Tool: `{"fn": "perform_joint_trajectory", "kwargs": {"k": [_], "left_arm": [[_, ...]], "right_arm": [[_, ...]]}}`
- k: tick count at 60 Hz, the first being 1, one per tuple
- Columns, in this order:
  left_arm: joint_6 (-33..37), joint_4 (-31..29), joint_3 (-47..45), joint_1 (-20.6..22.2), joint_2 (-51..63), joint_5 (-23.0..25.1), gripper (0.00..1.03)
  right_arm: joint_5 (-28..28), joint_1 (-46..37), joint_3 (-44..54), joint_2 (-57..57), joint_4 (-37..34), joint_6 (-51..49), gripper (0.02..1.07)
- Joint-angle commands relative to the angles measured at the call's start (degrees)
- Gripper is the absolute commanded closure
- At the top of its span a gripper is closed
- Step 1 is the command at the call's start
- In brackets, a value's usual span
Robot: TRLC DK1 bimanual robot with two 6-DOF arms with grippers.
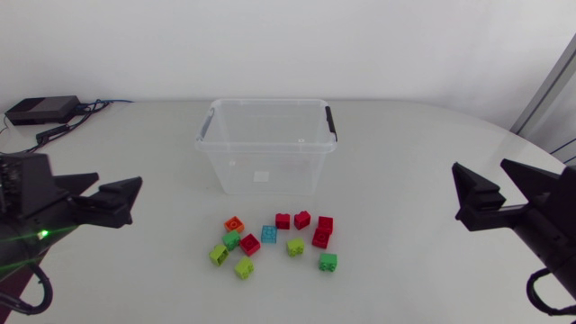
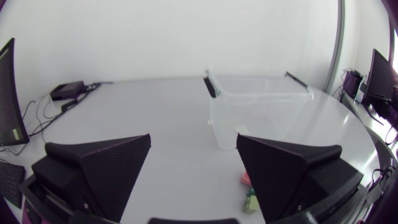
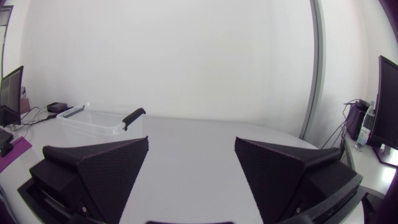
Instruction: Pick up the duplo bricks and place them in the container
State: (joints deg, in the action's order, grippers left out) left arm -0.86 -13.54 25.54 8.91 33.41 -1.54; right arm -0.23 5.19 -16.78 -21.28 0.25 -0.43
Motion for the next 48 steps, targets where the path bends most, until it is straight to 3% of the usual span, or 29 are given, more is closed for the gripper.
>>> {"fn": "perform_joint_trajectory", "kwargs": {"k": [1,4,12,15,22,40,48], "left_arm": [[0.0,-3.4,5.1,1.6,8.2,0.0,0.09],[0.9,-9.4,9.9,3.7,15.7,0.0,0.09],[5.1,-13.9,14.0,7.0,24.2,0.0,0.08],[9.8,-14.9,15.0,8.8,28.6,0.2,0.08],[10.8,-17.6,16.5,11.5,36.2,1.8,0.09],[10.4,-17.2,17.4,18.4,47.1,1.8,0.15],[9.4,-17.2,18.5,21.2,51.2,1.8,0.21]], "right_arm": [[-0.9,1.0,-2.6,-4.4,0.2,0.1,0.07],[-2.0,1.0,-3.4,-7.1,-0.2,0.1,0.07],[-4.3,1.0,-5.0,-11.8,-2.4,0.1,0.07],[-5.3,0.9,-6.4,-14.9,-4.1,0.1,0.07],[-7.4,0.6,-9.9,-21.0,-9.4,-1.2,0.07],[-9.4,4.5,-16.8,-33.0,-24.8,-17.2,0.07],[-11.5,6.8,-15.7,-33.5,-25.3,-20.3,0.07]]}}
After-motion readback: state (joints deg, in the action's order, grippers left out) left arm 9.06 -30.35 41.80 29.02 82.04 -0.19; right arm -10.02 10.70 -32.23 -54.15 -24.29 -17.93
